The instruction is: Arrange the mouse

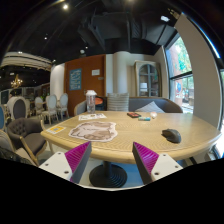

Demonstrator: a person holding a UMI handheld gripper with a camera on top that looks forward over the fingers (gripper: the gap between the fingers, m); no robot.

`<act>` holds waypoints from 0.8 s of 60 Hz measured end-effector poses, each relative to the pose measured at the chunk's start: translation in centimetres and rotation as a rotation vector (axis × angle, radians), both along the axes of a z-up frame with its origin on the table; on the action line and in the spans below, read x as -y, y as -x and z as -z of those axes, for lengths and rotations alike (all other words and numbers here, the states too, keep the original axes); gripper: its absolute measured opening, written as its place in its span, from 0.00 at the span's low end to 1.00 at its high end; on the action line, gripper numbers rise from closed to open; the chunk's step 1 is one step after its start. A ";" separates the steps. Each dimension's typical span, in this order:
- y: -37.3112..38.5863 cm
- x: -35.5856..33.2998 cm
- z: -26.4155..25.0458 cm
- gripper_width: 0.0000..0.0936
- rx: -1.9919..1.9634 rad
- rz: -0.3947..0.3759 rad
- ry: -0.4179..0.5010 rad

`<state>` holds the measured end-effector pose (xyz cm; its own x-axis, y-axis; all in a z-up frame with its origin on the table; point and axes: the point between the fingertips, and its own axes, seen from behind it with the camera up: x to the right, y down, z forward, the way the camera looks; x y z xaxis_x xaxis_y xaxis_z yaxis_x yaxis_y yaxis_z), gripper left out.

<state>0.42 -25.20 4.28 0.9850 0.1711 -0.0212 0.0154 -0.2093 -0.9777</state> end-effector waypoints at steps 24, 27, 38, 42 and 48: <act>-15.3 -3.7 2.2 0.91 0.045 0.231 0.095; -17.8 -4.4 2.0 0.91 0.057 0.271 0.105; -23.4 -8.7 4.0 0.90 0.099 0.325 0.178; -24.7 -10.8 4.7 0.90 0.103 0.333 0.205; -27.1 -13.7 5.1 0.88 0.102 0.375 0.228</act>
